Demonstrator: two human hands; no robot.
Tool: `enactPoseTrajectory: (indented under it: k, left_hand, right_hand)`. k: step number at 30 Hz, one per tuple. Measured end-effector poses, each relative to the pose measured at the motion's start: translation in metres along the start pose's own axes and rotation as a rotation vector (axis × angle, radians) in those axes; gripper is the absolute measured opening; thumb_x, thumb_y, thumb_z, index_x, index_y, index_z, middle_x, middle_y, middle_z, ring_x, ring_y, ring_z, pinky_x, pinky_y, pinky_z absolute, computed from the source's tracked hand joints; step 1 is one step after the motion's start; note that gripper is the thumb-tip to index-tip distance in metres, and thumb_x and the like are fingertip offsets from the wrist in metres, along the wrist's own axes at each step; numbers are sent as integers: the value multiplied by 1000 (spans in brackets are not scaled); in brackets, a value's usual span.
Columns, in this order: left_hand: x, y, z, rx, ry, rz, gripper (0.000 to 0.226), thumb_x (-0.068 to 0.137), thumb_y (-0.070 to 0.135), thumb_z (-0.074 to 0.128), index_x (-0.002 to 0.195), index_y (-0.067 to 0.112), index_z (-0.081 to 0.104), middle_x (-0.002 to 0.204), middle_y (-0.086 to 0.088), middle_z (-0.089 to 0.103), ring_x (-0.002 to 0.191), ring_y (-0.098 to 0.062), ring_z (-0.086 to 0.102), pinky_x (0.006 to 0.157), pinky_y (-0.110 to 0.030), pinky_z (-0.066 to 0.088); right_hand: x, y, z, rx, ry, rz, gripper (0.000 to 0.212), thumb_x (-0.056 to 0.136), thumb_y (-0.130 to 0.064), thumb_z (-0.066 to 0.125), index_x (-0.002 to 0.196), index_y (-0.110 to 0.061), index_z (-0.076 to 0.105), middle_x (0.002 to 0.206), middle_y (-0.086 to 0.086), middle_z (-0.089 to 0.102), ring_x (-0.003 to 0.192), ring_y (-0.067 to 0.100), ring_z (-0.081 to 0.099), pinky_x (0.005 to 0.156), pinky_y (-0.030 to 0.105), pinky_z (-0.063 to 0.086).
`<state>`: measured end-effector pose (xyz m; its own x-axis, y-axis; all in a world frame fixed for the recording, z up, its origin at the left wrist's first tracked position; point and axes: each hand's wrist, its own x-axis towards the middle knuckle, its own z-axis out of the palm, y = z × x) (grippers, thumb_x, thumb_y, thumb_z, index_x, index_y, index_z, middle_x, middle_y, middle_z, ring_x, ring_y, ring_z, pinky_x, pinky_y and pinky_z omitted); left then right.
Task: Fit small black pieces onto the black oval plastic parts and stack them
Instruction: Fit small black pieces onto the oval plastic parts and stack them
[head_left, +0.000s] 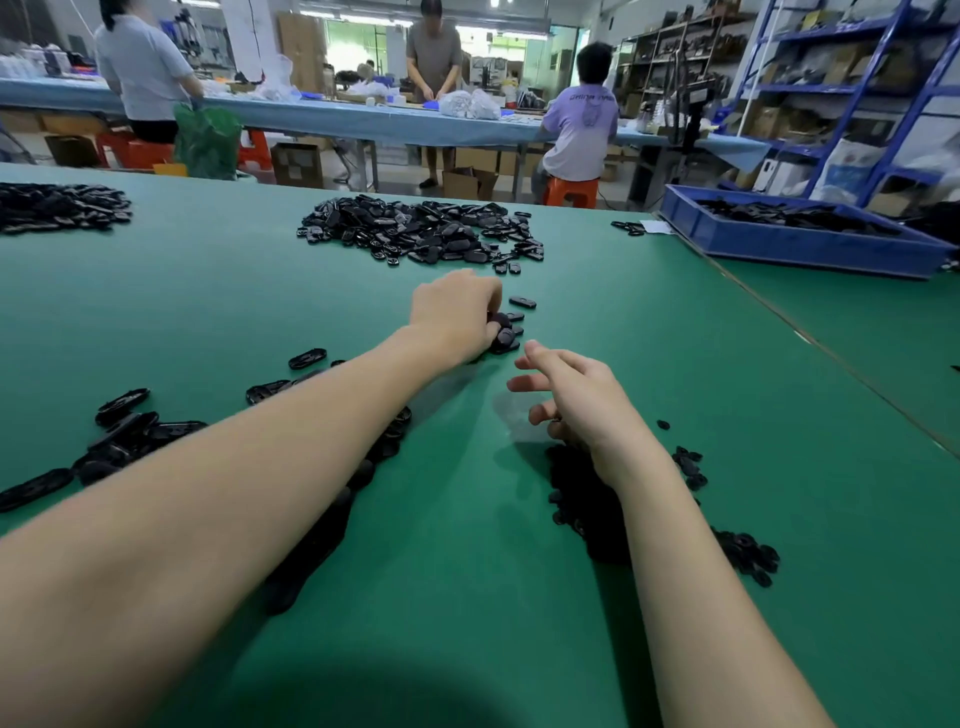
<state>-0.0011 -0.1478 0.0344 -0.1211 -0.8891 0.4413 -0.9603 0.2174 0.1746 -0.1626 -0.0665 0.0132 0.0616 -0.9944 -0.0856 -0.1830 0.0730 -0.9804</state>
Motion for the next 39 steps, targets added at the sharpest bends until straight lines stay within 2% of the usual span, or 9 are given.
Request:
enactPoseTrajectory:
  k: [6, 9, 13, 17, 21, 26, 30, 36, 39]
  left_hand:
    - [15, 2, 11, 82, -63, -48, 26, 93, 36, 63, 112, 19, 65, 118, -5, 61, 110, -29, 60, 80, -33, 39]
    - [2, 1, 4, -53, -8, -93, 27, 91, 43, 64, 109, 22, 65, 109, 1, 61, 101, -23, 59, 76, -30, 41]
    - [-34, -12, -17, -410, 44, -227, 14, 87, 40, 68, 95, 29, 71, 86, 11, 68, 79, -10, 62, 70, -26, 47]
    - [-68, -32, -41, -505, -27, -245, 10, 91, 31, 65, 92, 33, 75, 86, 17, 69, 76, 6, 60, 61, -8, 41]
    - [-79, -46, -59, -431, -196, -214, 15, 96, 27, 60, 101, 33, 74, 93, 18, 67, 85, -4, 64, 70, -20, 47]
    - [-87, -55, -59, -247, -328, -183, 12, 92, 32, 65, 101, 32, 72, 101, 13, 72, 82, -5, 61, 80, -21, 43]
    - [-93, -61, -50, -168, -399, -175, 24, 89, 40, 68, 111, 32, 72, 104, 14, 72, 91, -10, 61, 89, -23, 47]
    - [-95, -60, -46, -208, -423, -151, 38, 76, 37, 82, 112, 34, 69, 96, 18, 68, 79, 4, 59, 79, -24, 47]
    - [-96, -58, -47, -212, -394, -142, 30, 77, 34, 82, 104, 35, 69, 89, 19, 69, 80, 1, 61, 83, -30, 54]
  right_hand:
    - [0, 1, 0, -22, -21, 15, 35, 100, -53, 54, 101, -23, 72, 87, -9, 79, 50, 7, 55, 51, 24, 36]
    - [-1, 1, 0, -42, -35, 13, 35, 100, -54, 54, 101, -23, 72, 87, -9, 79, 50, 7, 56, 53, 25, 37]
    - [0, -1, 2, -63, -49, 3, 36, 100, -55, 53, 101, -24, 72, 86, -9, 79, 52, 8, 56, 55, 27, 36]
    - [-4, -3, 7, -128, -75, -7, 37, 101, -56, 52, 101, -25, 72, 87, -10, 79, 51, 7, 56, 57, 27, 38]
    - [-8, -6, 11, -223, -92, -44, 35, 101, -53, 52, 100, -25, 72, 85, -13, 78, 50, 5, 56, 55, 25, 40]
    - [-9, -7, 11, -304, -112, -66, 34, 101, -52, 53, 98, -25, 73, 88, -13, 78, 53, 7, 58, 60, 25, 43]
    - [-10, -5, 12, -330, -132, -62, 34, 101, -52, 54, 97, -25, 74, 86, -14, 78, 53, 6, 58, 65, 25, 42]
    - [-11, -3, 12, -327, -153, -62, 35, 100, -53, 54, 97, -25, 74, 88, -13, 78, 55, 7, 58, 64, 26, 42]
    - [-10, -5, 10, -316, -147, -74, 35, 100, -53, 55, 97, -25, 75, 90, -12, 78, 56, 8, 59, 63, 26, 42]
